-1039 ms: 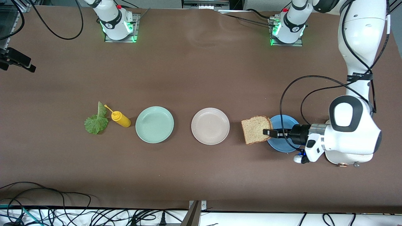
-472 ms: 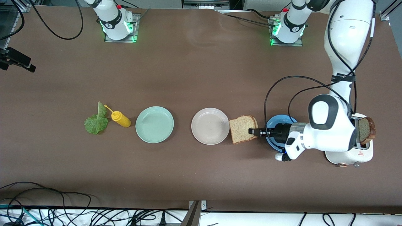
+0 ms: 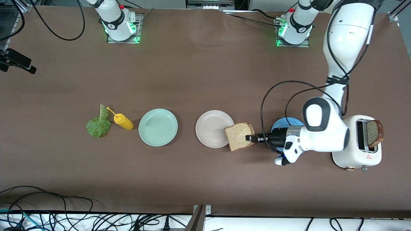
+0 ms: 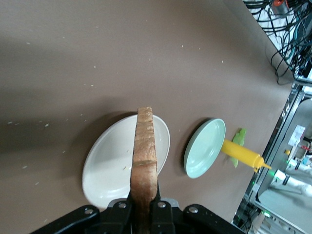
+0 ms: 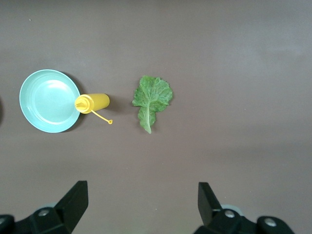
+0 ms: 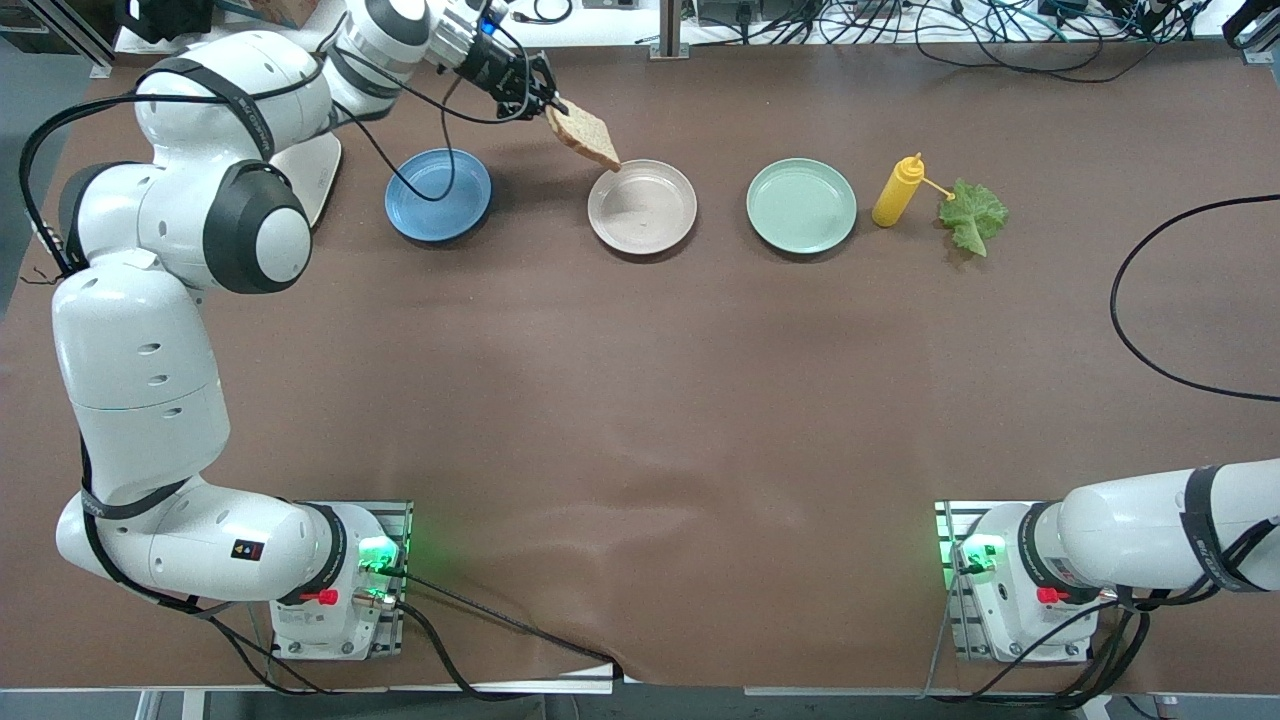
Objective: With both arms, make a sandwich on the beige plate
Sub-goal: 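Carry the bread slice over the blue plate to the beige plate, then lower the bread onto the beige plate and open the left gripper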
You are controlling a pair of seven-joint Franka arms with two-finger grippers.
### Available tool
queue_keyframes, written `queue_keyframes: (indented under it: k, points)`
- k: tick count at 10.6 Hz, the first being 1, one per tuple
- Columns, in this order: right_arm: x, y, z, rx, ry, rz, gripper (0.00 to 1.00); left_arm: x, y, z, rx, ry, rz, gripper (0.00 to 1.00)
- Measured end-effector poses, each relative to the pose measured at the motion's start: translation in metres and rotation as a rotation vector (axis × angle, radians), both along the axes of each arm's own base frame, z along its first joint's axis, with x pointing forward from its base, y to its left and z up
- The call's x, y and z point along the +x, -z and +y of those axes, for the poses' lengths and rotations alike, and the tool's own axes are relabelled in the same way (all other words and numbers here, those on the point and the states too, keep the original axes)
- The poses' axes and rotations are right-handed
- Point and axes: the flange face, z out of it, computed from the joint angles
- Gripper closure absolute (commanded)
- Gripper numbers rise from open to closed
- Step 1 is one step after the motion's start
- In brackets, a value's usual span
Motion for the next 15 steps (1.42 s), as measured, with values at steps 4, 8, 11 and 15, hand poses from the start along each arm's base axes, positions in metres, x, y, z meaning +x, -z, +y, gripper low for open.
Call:
queue_keyframes:
  k: [4, 8, 11, 15]
  points:
    - [0.000, 0.000, -0.001, 0.000, 0.001, 0.000, 0.00, -0.019, 0.021, -0.047, -0.010, -0.077, -0.023, 1.00]
    - [0.000, 0.000, -0.001, 0.000, 0.002, 0.000, 0.00, -0.040, 0.037, -0.080, -0.001, -0.129, -0.038, 1.00]
    - [0.000, 0.000, -0.001, 0.000, 0.002, 0.000, 0.00, -0.056, 0.050, -0.087, 0.016, -0.119, -0.014, 1.00]
    - [0.000, 0.000, -0.001, 0.000, 0.002, 0.000, 0.00, -0.065, 0.047, -0.091, 0.018, -0.108, -0.005, 1.00]
